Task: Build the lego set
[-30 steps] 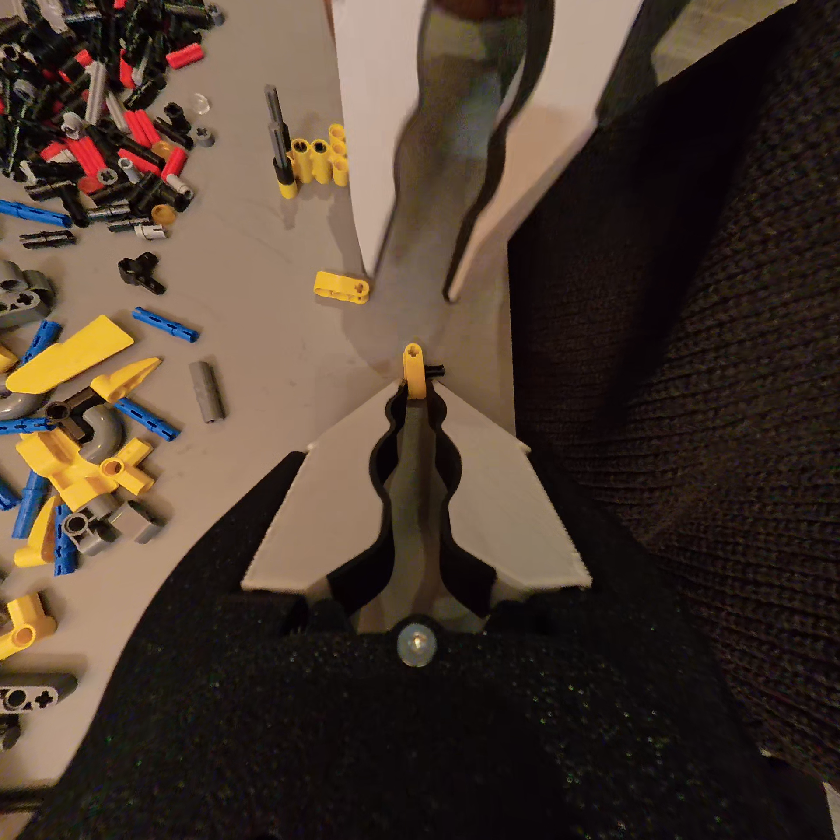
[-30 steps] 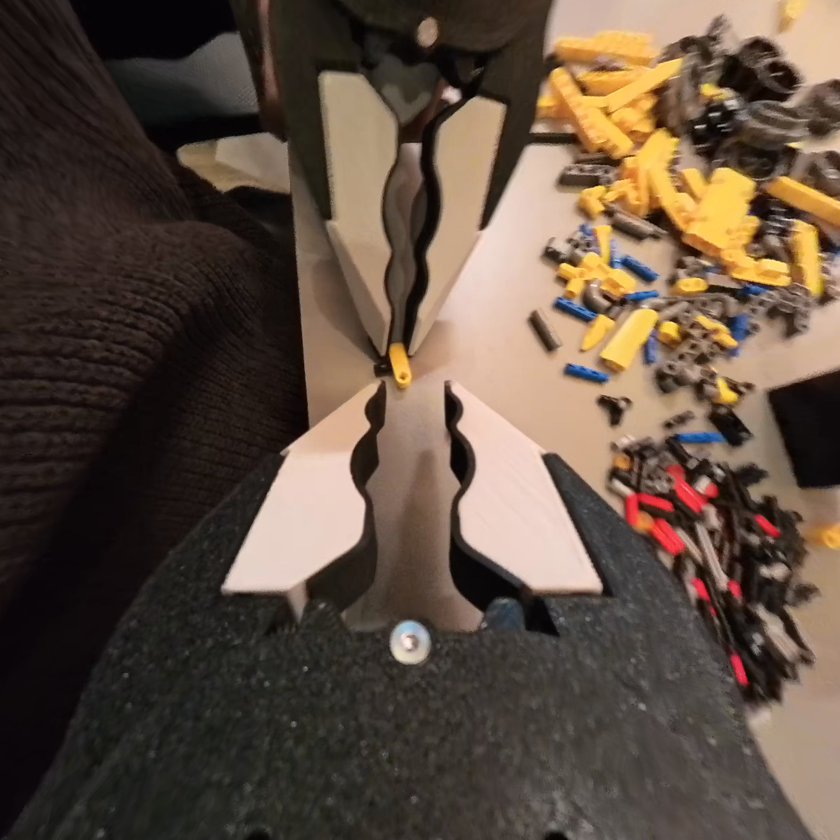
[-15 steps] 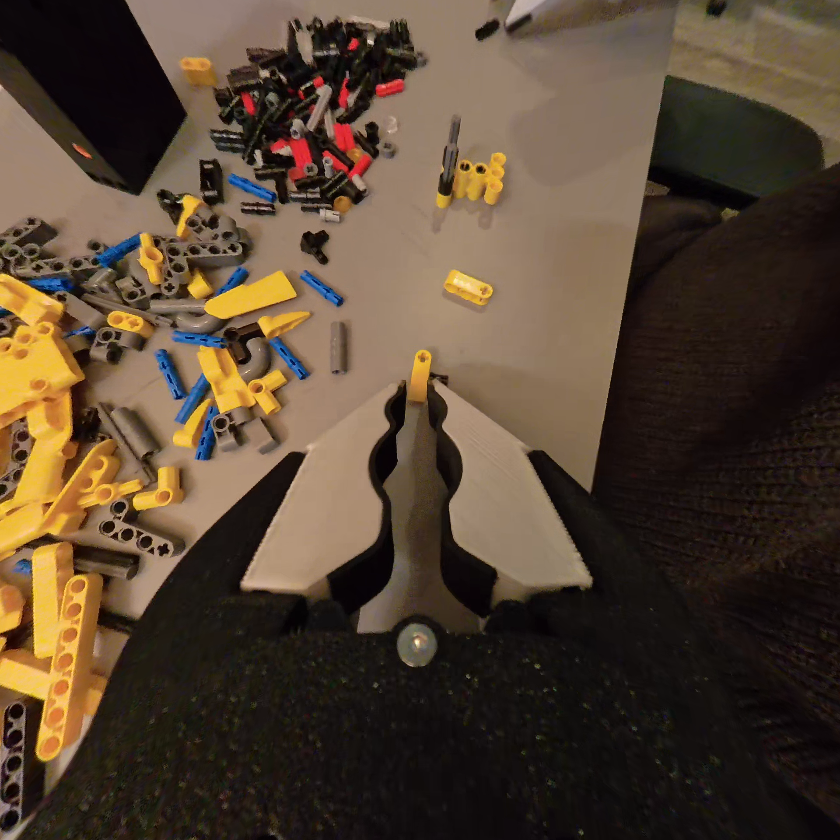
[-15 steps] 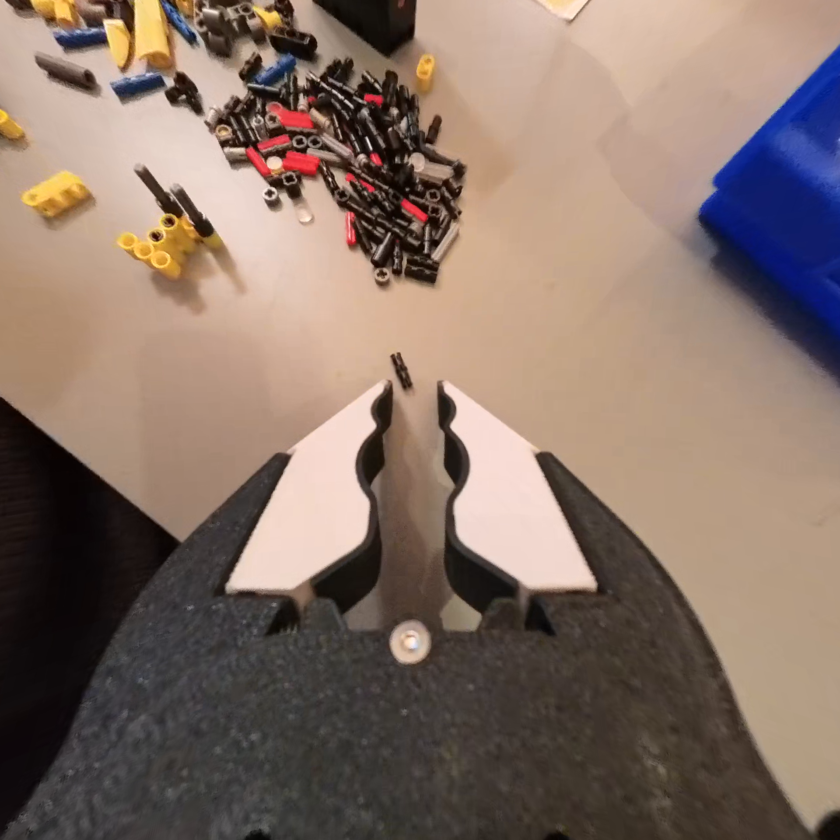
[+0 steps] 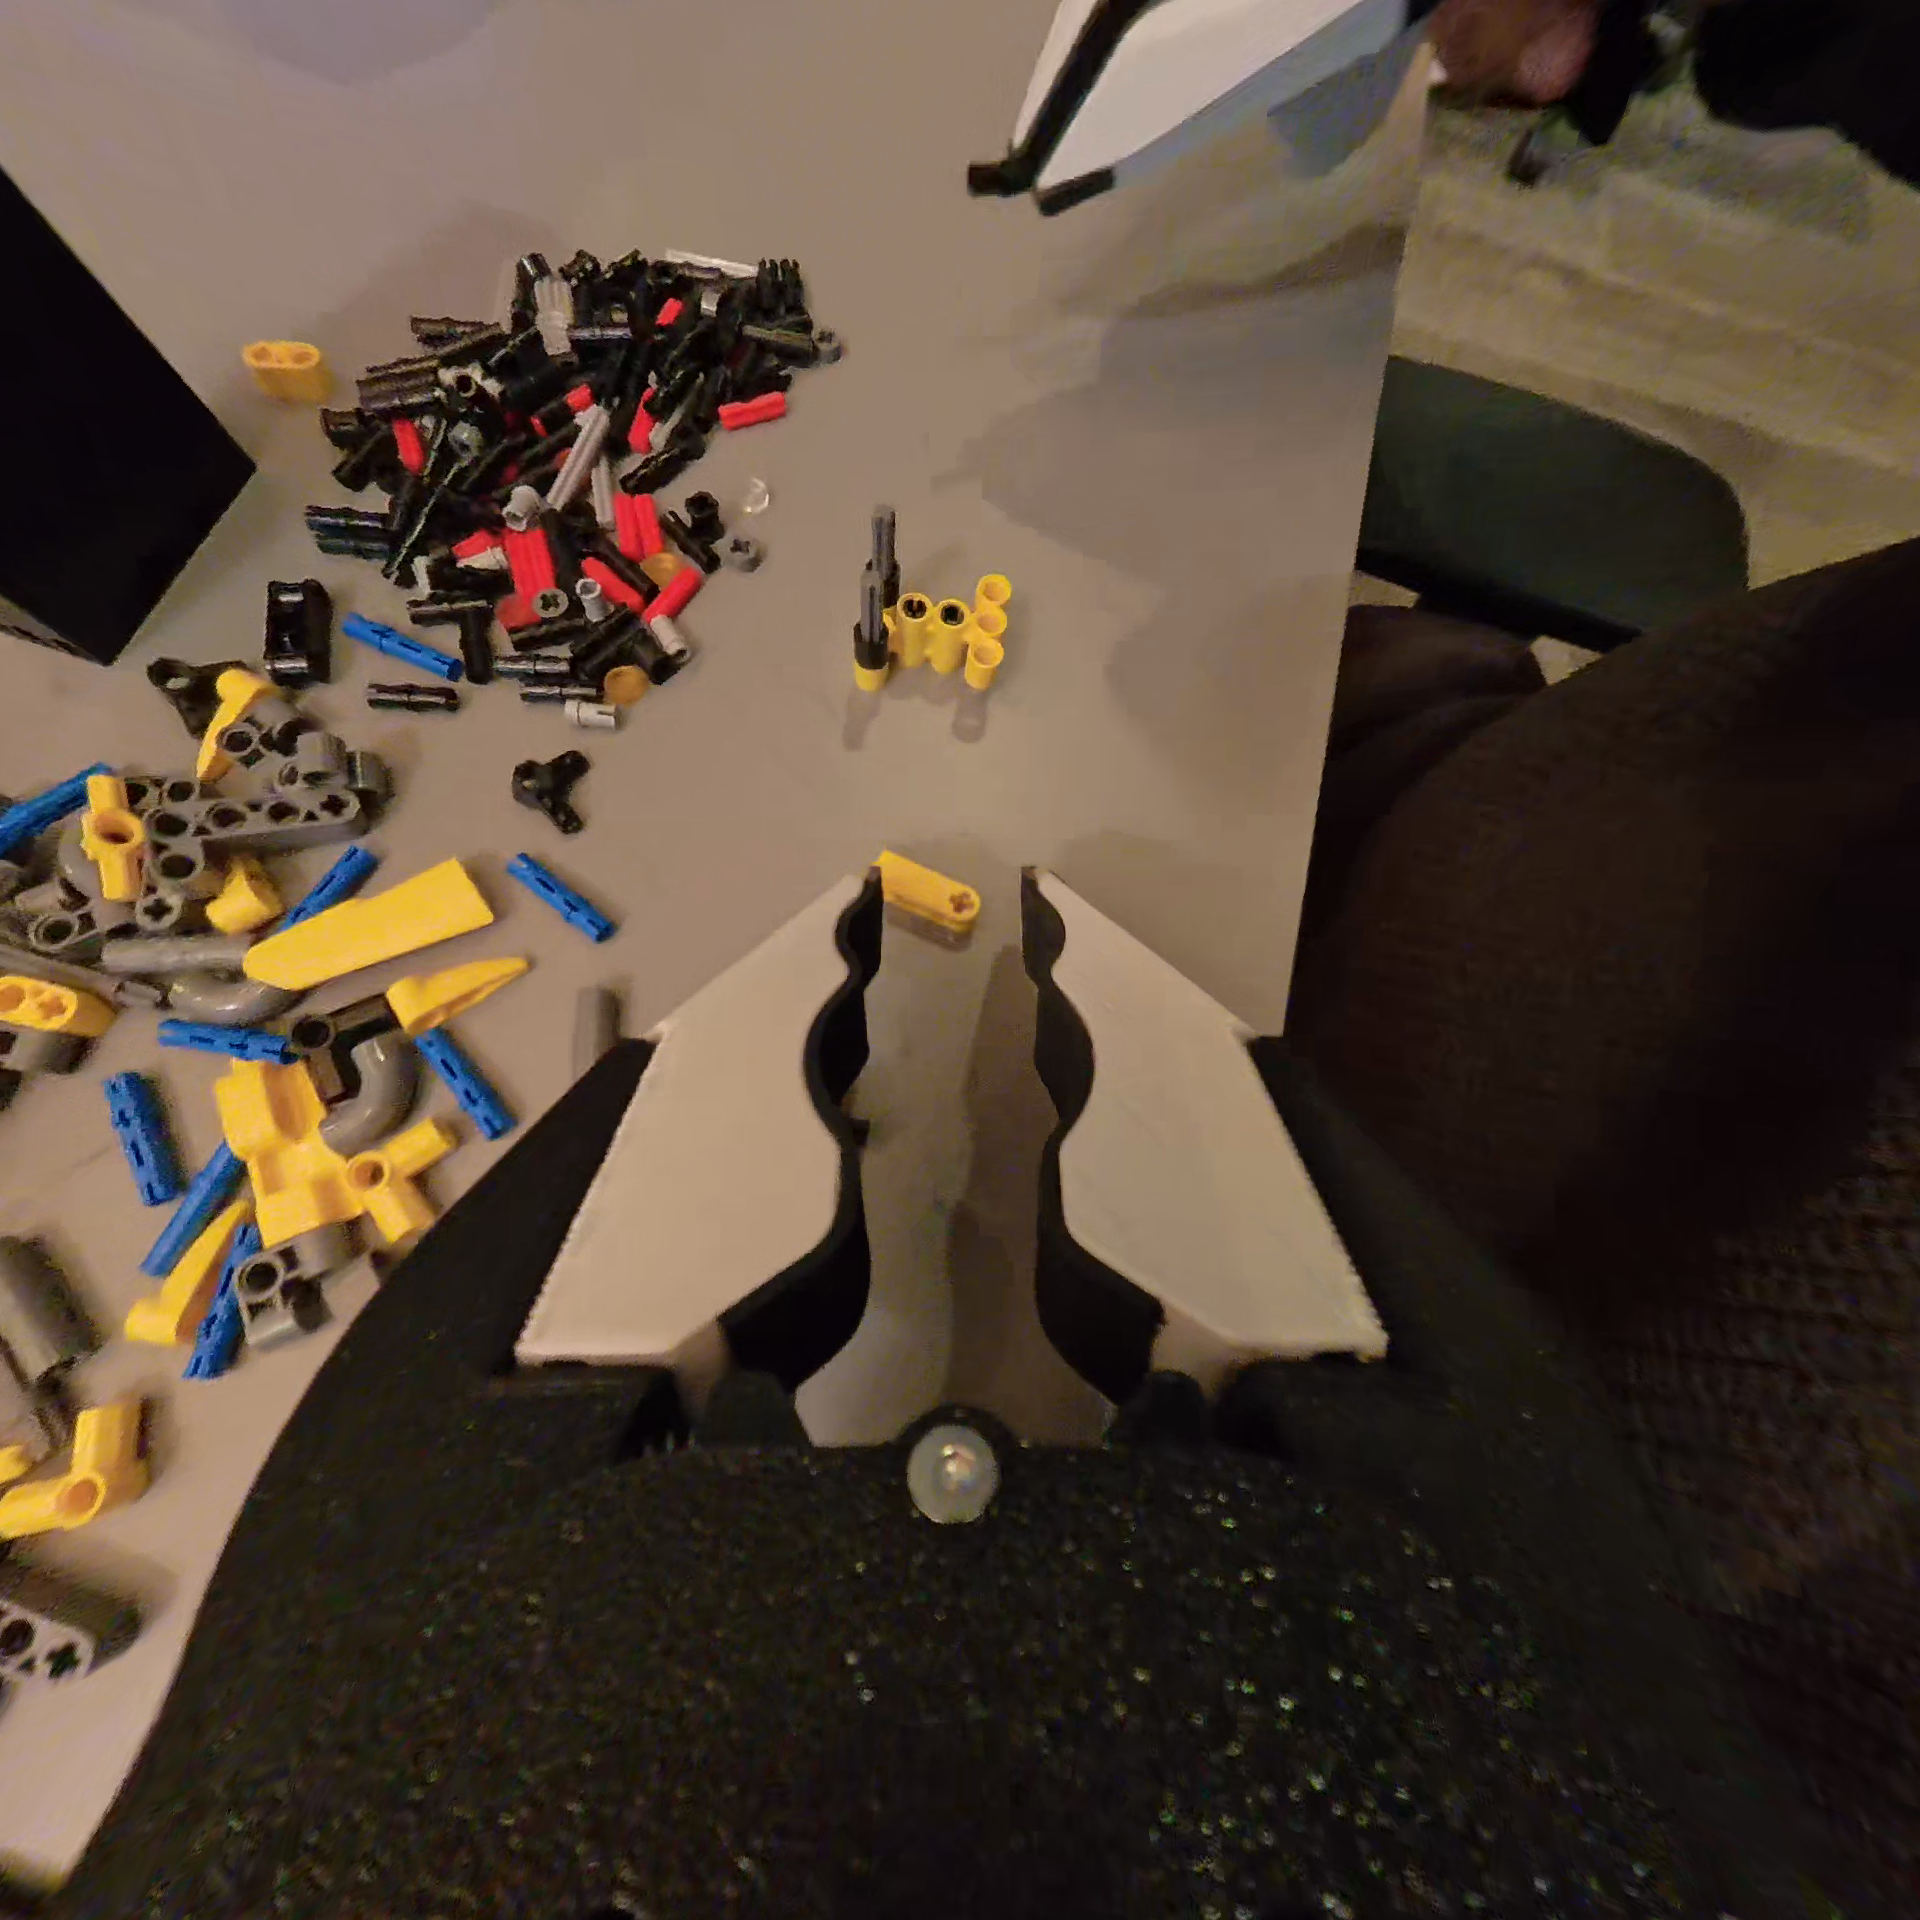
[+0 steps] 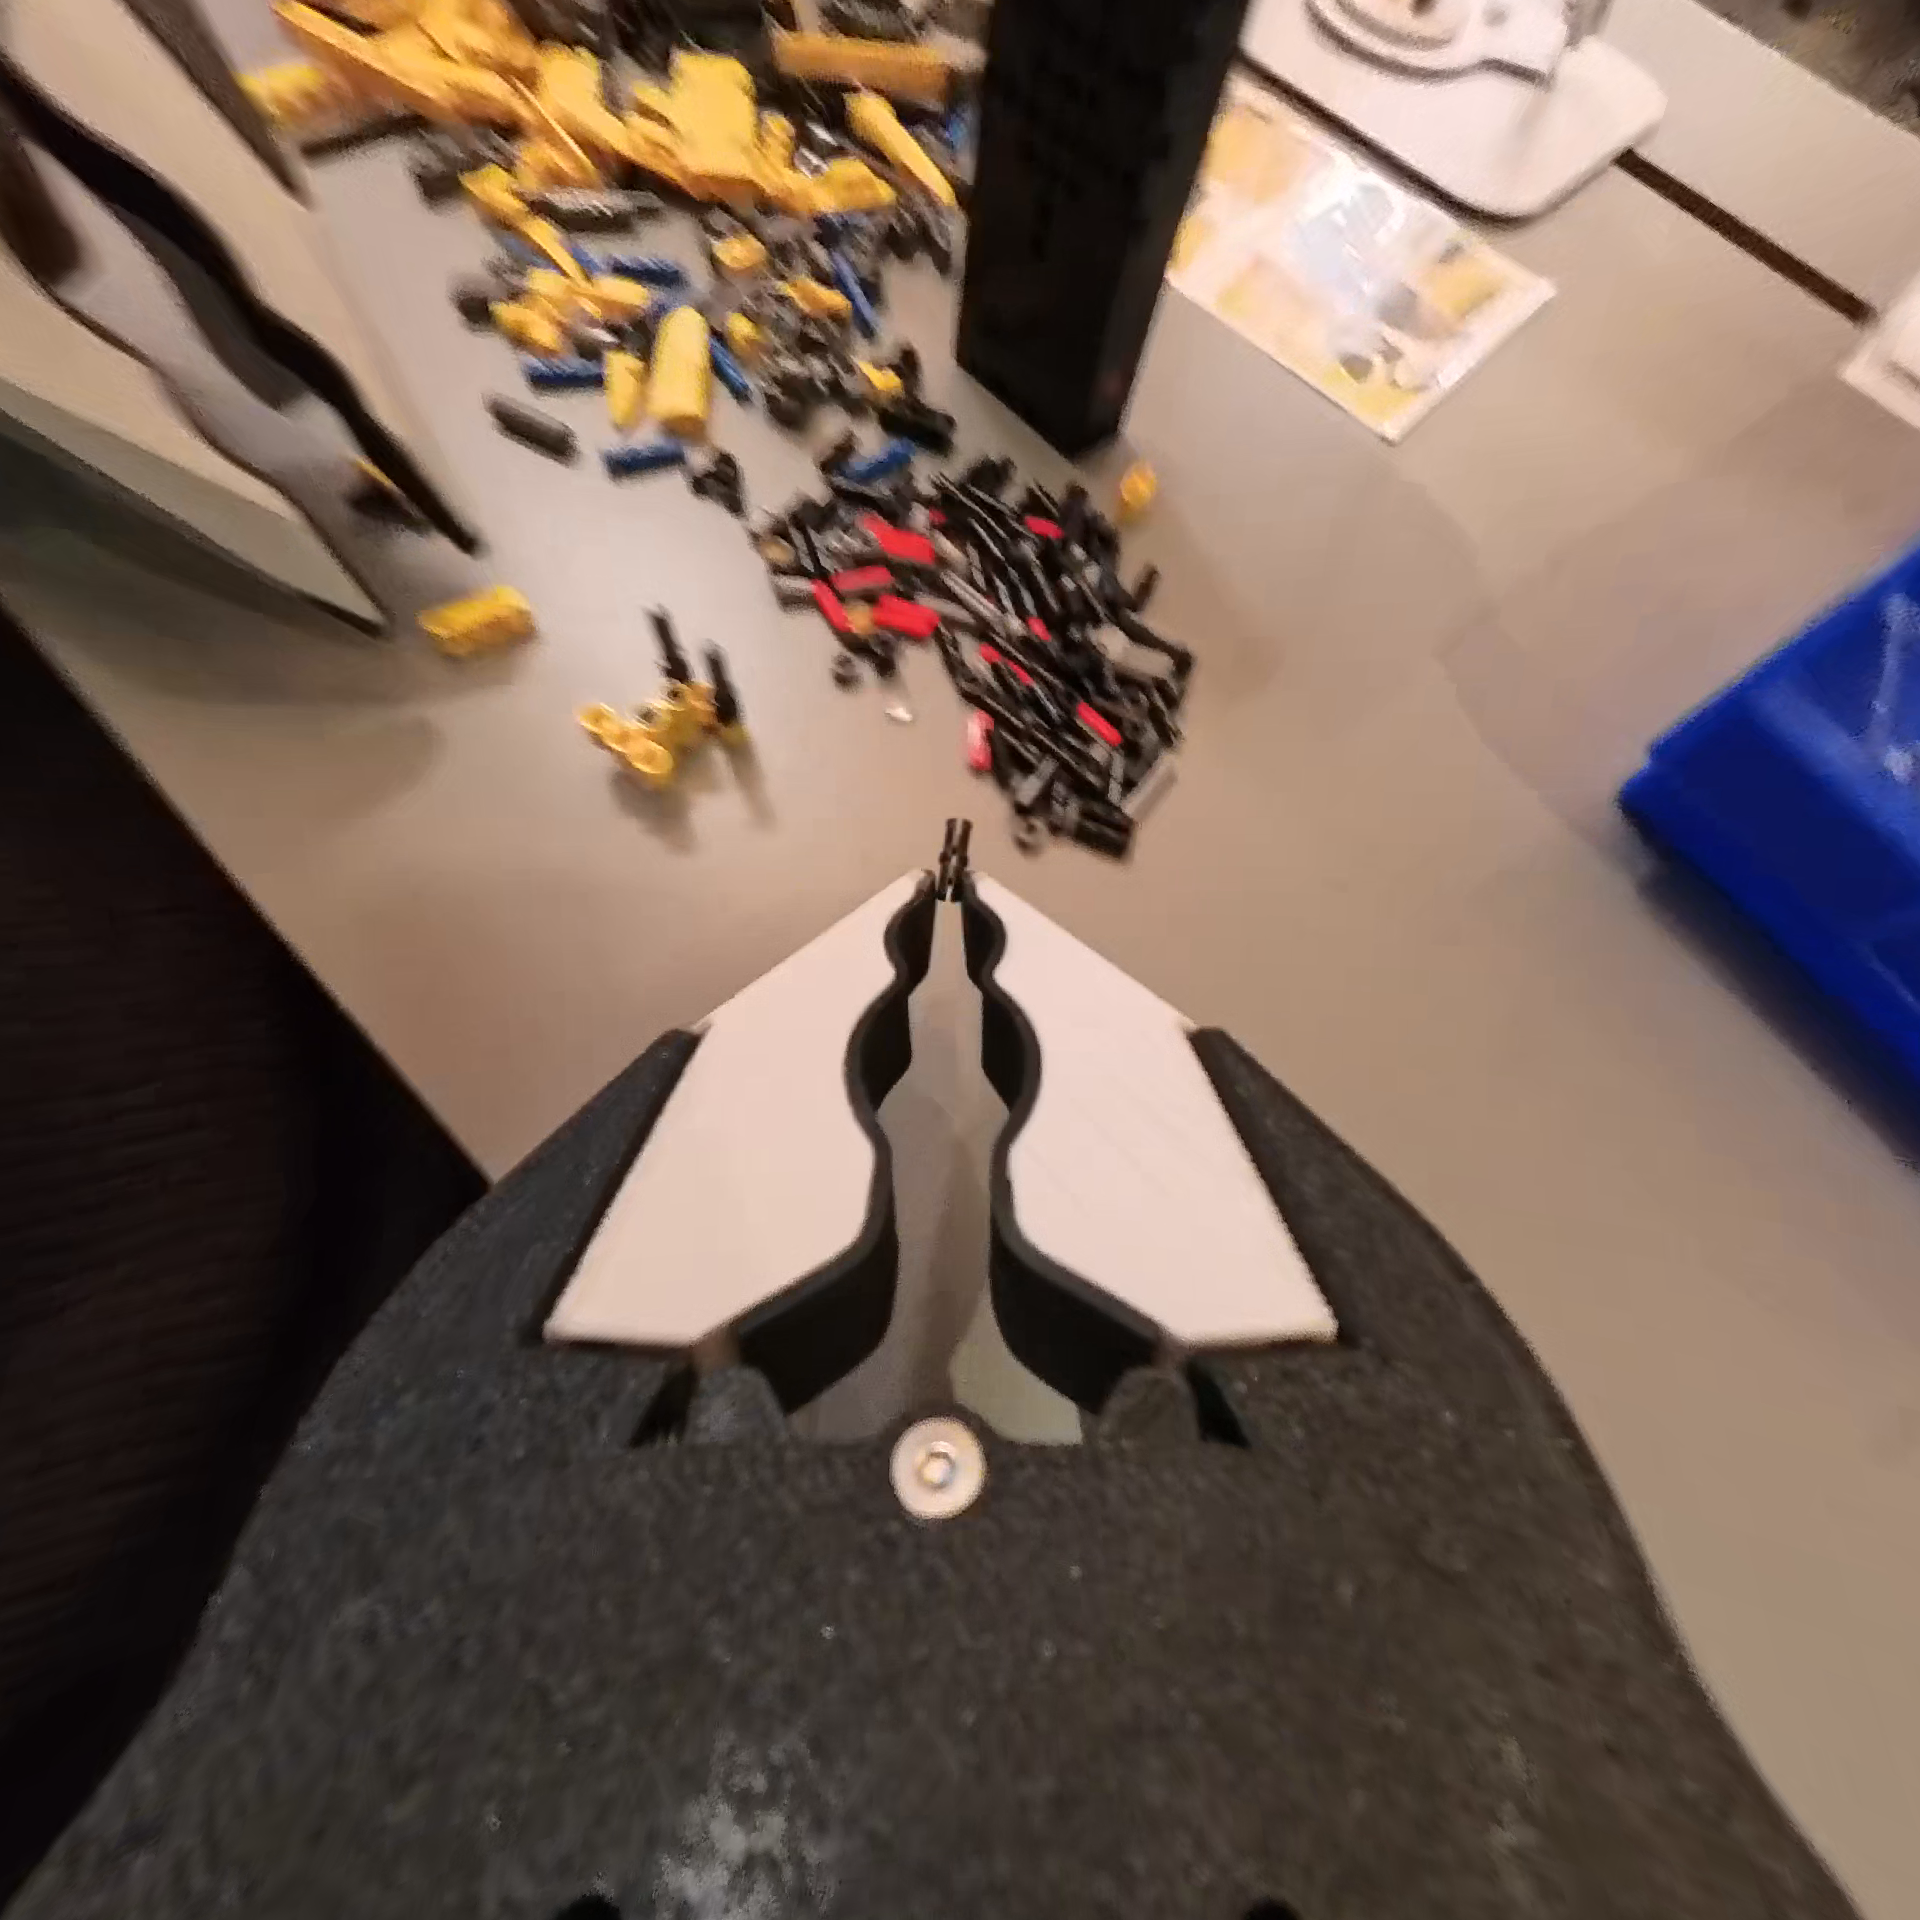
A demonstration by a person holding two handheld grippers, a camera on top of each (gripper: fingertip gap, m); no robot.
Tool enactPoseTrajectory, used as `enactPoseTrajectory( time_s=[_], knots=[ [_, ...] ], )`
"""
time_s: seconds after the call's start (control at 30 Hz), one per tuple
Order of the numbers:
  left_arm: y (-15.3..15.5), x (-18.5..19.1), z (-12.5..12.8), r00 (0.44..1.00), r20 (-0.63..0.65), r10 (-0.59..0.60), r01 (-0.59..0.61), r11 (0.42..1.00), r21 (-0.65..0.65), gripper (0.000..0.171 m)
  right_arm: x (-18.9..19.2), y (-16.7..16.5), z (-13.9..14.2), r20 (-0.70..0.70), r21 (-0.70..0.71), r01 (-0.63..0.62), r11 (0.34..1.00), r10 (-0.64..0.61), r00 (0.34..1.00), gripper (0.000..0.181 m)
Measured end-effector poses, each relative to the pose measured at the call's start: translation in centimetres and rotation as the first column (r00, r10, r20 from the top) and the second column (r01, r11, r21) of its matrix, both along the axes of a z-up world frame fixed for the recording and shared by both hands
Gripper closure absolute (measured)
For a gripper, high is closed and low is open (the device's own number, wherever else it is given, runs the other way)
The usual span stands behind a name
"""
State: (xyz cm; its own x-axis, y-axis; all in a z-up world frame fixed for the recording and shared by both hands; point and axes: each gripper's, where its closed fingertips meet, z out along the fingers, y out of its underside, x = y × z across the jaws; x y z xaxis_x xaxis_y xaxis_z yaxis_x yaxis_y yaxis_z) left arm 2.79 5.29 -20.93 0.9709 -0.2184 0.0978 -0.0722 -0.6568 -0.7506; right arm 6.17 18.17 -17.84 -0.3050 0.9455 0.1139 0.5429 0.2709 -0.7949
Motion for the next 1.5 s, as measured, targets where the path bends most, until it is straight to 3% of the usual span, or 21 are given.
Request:
enactPoseTrajectory(
  time_s=[0.1,0.23,0.47,0.9,1.5],
  knots=[
    [0.4,0.2,-0.5,1.000,0.000,0.003,-0.003,1.000,-0.030,0.145,-0.3,-3.7,1.0,-0.011,-0.059,-0.086,0.995,0.085,0.996,0.177],
    [0.0,0.4,-0.5,1.000,-0.026,-0.015,0.014,0.999,-0.041,0.146,-0.5,-8.9,0.1,0.014,-0.147,-0.191,0.971,0.195,0.981,0.177],
    [-1.0,0.9,-0.4,0.999,-0.026,-0.042,0.041,0.998,-0.041,0.148,-1.2,-12.4,-2.8,0.103,-0.187,-0.244,0.952,0.266,0.959,0.177],
    [-1.1,0.6,-1.1,0.997,-0.046,-0.058,0.056,0.997,-0.057,0.148,-2.4,-12.9,-4.4,0.146,-0.028,-0.352,0.936,0.352,0.925,0.177],
    [-2.1,1.7,-1.2,0.974,-0.038,-0.224,0.220,0.972,-0.078,0.149,-1.4,-14.3,-4.2,0.153,-0.026,-0.619,0.785,0.615,0.774,0.177]
  ],
)
